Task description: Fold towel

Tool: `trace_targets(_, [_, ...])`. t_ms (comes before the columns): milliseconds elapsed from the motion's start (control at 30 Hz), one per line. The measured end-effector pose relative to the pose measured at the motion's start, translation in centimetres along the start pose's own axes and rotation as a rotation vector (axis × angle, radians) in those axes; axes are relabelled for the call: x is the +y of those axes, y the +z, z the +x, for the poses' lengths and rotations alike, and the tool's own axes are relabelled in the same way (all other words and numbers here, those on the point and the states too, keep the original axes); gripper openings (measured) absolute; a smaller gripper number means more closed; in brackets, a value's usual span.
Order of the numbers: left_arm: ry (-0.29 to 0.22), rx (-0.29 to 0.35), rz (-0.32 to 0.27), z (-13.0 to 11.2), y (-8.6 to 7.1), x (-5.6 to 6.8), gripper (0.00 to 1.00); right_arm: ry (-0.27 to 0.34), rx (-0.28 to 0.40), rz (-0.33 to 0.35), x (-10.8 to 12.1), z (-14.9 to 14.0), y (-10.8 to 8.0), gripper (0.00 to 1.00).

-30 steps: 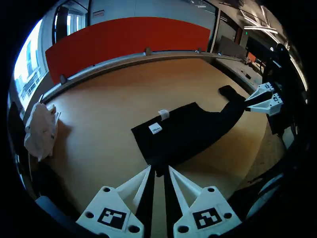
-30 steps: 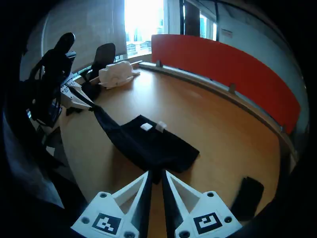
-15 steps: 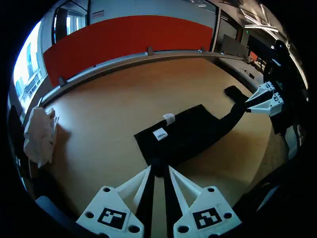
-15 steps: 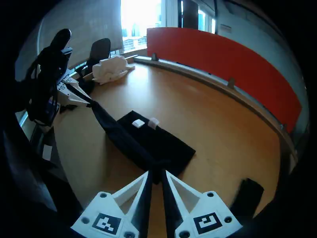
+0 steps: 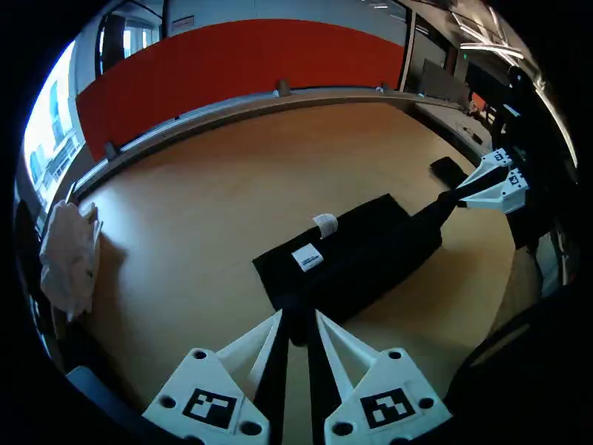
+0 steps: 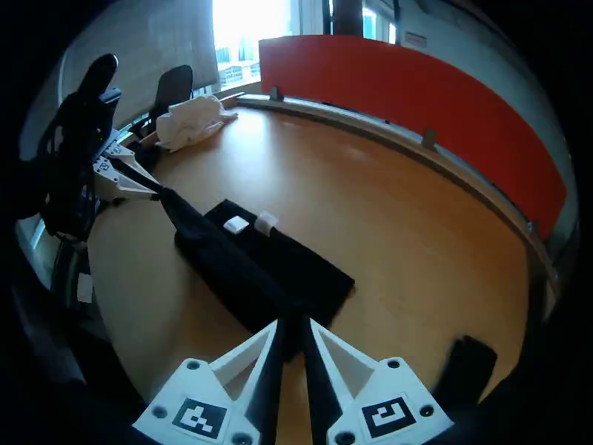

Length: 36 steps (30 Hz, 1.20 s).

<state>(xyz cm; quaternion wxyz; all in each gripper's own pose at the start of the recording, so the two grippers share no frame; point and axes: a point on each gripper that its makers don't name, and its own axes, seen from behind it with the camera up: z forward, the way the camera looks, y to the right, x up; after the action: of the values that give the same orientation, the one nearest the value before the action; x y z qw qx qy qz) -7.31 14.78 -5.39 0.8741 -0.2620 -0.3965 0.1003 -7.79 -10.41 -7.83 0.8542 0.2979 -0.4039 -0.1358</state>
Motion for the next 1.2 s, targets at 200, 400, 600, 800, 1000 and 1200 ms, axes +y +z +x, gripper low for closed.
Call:
trace_targets(200, [-0.004, -0.012, 0.007, -0.2, 1.4, -0.3, 0.15, 0.005, -0.017, -0.001, 0.6, -0.3, 1.0, 0.16])
trace_targets(400, [-0.008, -0.031, 0.02, -0.8, 3.1, -0.8, 0.15, 0.014, -0.031, 0.003, 1.1, -0.7, 2.4, 0.16])
trace_targets(600, [-0.016, -0.041, 0.04, -1.3, 4.8, -1.3, 0.19, 0.039, -0.044, 0.004, 1.8, -1.1, 3.9, 0.16])
trace_targets(800, [-0.025, -0.049, 0.057, -1.7, 6.0, -2.0, 0.21, 0.048, -0.059, -0.002, 2.4, -1.7, 5.0, 0.17])
trace_targets(1000, [-0.034, -0.061, 0.072, -2.3, 6.9, -2.9, 0.21, 0.046, -0.071, -0.008, 2.8, -2.1, 5.7, 0.17])
trace_targets(1200, [-0.045, -0.071, 0.071, -2.6, 7.3, -3.0, 0.21, 0.058, -0.078, -0.004, 2.8, -2.2, 6.3, 0.17])
